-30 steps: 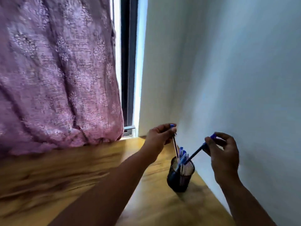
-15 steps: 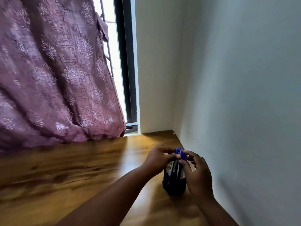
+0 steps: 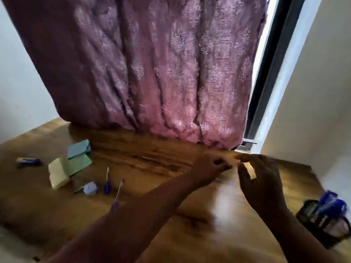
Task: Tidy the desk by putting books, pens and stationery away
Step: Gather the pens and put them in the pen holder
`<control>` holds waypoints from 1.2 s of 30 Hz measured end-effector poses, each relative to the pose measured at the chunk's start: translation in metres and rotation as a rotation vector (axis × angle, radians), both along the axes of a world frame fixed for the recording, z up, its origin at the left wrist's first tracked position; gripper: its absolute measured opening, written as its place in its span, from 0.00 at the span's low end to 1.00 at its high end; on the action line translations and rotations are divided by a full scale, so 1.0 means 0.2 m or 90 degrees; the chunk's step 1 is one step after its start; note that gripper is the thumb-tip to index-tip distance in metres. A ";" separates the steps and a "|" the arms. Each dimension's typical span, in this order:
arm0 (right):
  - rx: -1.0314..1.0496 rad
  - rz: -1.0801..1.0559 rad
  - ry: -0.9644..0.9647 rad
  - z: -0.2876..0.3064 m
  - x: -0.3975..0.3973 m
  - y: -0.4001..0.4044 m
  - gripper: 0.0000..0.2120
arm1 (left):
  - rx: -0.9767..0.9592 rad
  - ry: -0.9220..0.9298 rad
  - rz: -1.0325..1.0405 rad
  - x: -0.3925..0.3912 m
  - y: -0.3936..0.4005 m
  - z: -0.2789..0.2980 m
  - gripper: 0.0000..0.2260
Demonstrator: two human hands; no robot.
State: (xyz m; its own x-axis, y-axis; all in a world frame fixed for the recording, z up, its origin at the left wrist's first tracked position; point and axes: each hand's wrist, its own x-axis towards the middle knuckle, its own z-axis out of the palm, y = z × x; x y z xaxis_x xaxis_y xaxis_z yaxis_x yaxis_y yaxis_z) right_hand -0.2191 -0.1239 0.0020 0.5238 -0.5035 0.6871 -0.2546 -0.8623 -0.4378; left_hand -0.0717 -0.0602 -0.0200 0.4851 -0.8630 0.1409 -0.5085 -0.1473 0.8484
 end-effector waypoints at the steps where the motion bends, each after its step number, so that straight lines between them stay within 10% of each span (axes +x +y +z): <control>1: -0.001 0.079 0.029 -0.02 0.10 0.08 0.13 | 0.023 -0.012 0.031 0.12 0.11 -0.02 0.12; 11: -0.188 0.559 0.525 -0.37 0.86 0.96 0.23 | 0.431 -0.477 -0.053 1.07 1.38 -0.12 0.19; 14: -0.372 0.540 0.600 -0.46 0.98 0.98 0.24 | 0.433 -0.523 -0.084 1.18 1.47 -0.19 0.18; 21: -0.298 0.453 0.756 -0.53 1.06 0.96 0.15 | 0.378 -0.576 -0.207 1.28 1.38 -0.23 0.13; 28: -0.223 0.276 0.584 -0.52 0.84 0.87 0.12 | 0.230 -0.558 -0.258 1.27 1.14 -0.21 0.11; 36: 0.228 -0.131 0.078 -0.05 0.25 0.55 0.12 | -0.081 0.009 -0.287 0.71 0.43 0.11 0.07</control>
State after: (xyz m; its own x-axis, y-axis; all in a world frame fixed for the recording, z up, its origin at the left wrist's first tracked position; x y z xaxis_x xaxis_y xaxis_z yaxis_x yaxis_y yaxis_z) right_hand -0.1696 -0.0145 -0.0087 0.4551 -0.8009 0.3890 -0.4741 -0.5878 -0.6555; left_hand 0.0699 0.0257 0.0012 0.0683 -0.9644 0.2556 -0.4854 0.1917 0.8530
